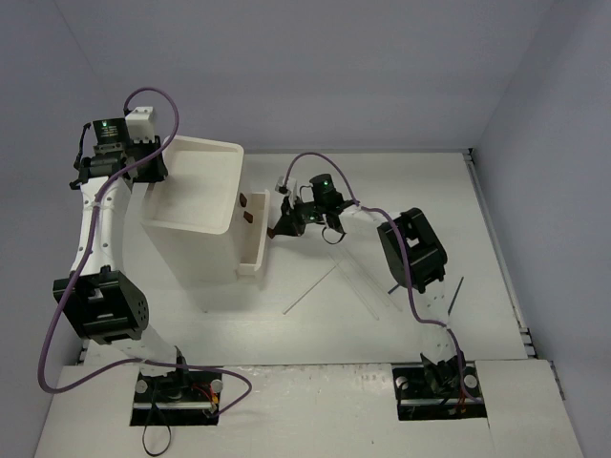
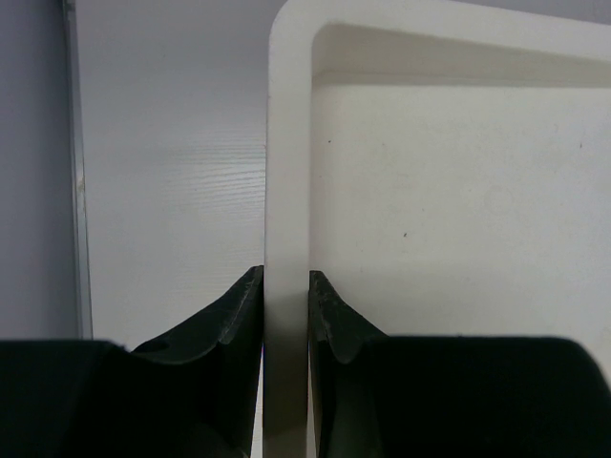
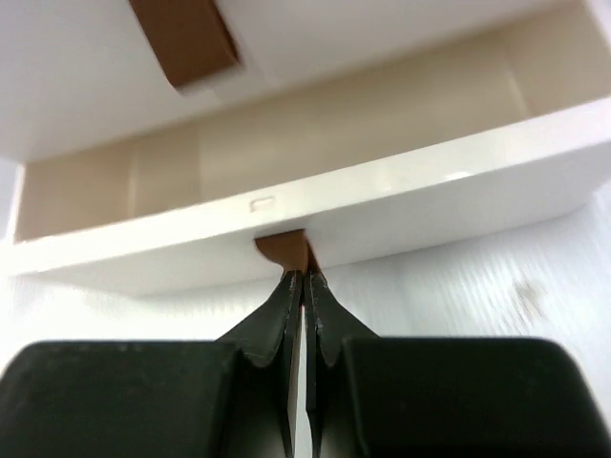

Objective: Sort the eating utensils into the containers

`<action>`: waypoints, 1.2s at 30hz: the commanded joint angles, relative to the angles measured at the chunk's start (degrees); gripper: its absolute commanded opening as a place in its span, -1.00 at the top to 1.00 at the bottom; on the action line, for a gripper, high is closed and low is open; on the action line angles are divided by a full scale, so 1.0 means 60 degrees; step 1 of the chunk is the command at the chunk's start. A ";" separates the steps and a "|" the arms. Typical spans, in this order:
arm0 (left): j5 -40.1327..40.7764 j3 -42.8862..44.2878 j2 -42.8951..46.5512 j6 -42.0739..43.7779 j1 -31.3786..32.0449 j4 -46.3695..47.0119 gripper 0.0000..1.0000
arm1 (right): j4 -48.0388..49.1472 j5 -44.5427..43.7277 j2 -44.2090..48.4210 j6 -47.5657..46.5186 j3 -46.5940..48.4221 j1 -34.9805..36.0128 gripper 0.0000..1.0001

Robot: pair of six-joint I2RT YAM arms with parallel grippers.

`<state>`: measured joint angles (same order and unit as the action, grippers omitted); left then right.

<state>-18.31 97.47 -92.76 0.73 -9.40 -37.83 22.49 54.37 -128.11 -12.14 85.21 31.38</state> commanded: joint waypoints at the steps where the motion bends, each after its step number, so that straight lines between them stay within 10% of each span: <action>1: -0.0270 0.0578 -0.0026 -0.0152 -0.0074 -0.0214 1.00 | -0.0002 -0.0129 0.1346 -0.0188 -0.0914 -0.0750 1.00; 17: -0.0314 0.0787 -0.0213 0.0273 -0.0239 -0.0196 1.00 | -0.0082 -0.0990 0.3081 -0.0060 -0.2849 -0.1789 1.00; 21: -0.0249 0.0944 -0.0116 0.0232 -0.0249 -0.0199 0.99 | -0.0283 -0.1262 0.3717 0.0167 -0.2850 -0.1818 0.69; 28: -0.0113 0.1799 0.0444 -0.0188 -0.0209 -0.0199 -0.01 | -0.0960 -0.2928 0.5667 0.1302 -0.2690 -0.1923 -0.13; 36: 0.0128 0.1915 0.2109 -0.0849 0.1676 -0.0200 -0.22 | -0.2272 -0.5405 0.8343 0.3485 -0.3073 -0.2769 -0.33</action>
<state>-18.33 107.27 -88.87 -1.98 -8.15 -41.25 12.85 30.27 -86.77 0.33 67.20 18.66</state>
